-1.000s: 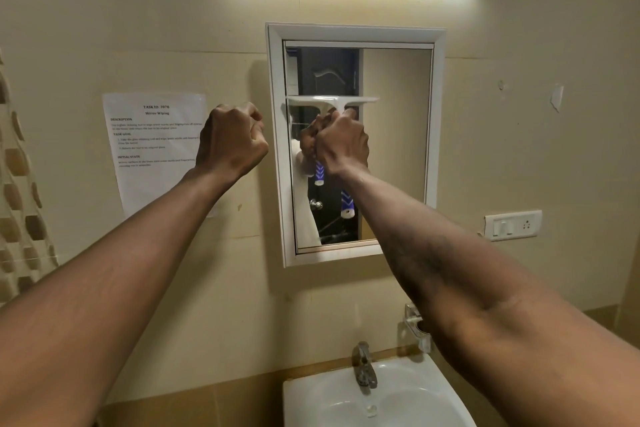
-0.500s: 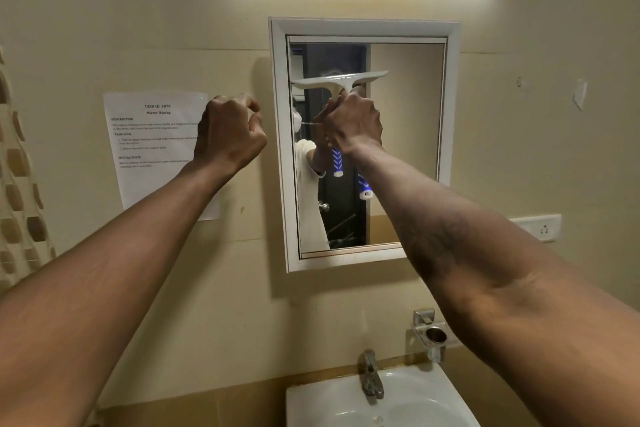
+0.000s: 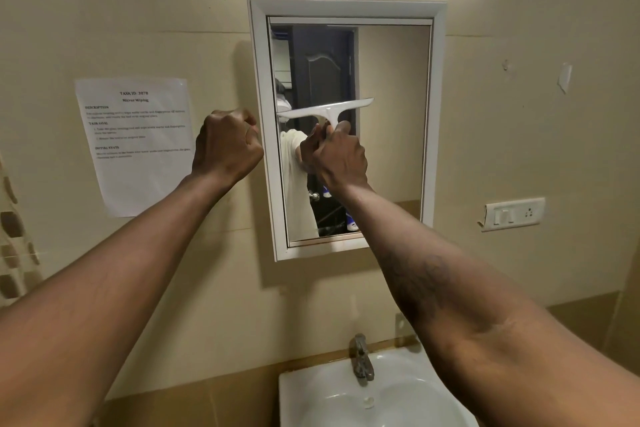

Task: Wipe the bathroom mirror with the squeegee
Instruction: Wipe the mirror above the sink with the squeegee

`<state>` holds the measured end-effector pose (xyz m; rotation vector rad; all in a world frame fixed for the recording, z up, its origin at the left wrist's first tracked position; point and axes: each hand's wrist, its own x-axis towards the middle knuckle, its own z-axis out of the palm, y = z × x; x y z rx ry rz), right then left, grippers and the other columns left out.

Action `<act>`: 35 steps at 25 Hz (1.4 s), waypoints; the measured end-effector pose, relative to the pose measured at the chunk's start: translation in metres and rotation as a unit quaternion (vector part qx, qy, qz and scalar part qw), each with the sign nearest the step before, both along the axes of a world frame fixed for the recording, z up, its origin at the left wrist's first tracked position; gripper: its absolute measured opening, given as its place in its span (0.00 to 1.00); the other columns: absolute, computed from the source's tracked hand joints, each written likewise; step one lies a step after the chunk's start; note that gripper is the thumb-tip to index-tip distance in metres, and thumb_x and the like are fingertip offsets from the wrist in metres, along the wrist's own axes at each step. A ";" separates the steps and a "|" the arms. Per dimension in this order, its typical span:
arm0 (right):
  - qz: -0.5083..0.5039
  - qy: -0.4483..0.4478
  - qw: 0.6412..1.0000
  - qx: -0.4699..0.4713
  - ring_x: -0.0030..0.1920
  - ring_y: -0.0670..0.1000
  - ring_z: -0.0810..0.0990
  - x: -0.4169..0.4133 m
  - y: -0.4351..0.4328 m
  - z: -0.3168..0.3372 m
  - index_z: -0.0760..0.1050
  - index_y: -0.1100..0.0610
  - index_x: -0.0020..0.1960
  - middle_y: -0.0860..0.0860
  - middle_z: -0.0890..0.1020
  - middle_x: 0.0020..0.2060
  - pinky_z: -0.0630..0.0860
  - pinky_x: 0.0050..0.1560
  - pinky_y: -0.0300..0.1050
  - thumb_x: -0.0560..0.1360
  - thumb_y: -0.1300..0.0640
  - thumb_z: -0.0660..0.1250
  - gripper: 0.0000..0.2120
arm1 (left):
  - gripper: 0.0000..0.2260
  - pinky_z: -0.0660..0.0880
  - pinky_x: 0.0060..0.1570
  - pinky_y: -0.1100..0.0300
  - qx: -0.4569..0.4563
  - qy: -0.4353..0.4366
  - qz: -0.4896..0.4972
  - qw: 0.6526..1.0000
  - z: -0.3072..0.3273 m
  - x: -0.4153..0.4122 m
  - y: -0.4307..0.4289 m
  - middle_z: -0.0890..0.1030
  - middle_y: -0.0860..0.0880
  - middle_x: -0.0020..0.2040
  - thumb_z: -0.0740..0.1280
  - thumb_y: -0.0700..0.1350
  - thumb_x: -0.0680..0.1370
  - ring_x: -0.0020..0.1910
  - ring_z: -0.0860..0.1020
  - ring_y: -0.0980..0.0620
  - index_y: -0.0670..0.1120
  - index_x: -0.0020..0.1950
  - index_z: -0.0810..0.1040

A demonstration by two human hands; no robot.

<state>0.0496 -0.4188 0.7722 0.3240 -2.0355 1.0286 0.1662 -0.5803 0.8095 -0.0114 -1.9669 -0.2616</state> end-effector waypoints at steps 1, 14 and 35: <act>0.001 -0.007 1.000 0.003 0.39 0.54 0.83 0.002 0.001 -0.004 0.64 0.53 0.53 0.48 0.76 0.36 0.83 0.39 0.50 0.85 0.40 0.55 0.16 | 0.11 0.75 0.47 0.54 0.000 -0.002 0.001 1.000 -0.001 0.000 0.000 0.84 0.39 0.50 0.65 0.41 0.77 0.52 0.81 0.39 0.42 0.55 0.83; 0.026 -0.088 0.996 0.022 0.45 0.61 0.85 0.035 0.006 -0.055 0.67 0.58 0.58 0.57 0.82 0.45 0.83 0.46 0.59 0.87 0.45 0.55 0.15 | 0.09 0.78 0.47 0.51 0.006 -0.039 0.005 0.999 -0.025 0.004 0.011 0.84 0.40 0.47 0.64 0.39 0.75 0.50 0.80 0.37 0.43 0.51 0.84; 0.021 -0.169 0.983 0.062 0.46 0.60 0.85 0.049 0.013 -0.165 0.66 0.59 0.61 0.58 0.83 0.47 0.83 0.47 0.58 0.87 0.52 0.56 0.10 | 0.10 0.78 0.52 0.49 0.046 -0.134 0.013 0.990 -0.105 -0.001 0.024 0.84 0.40 0.52 0.66 0.43 0.78 0.54 0.80 0.38 0.43 0.56 0.83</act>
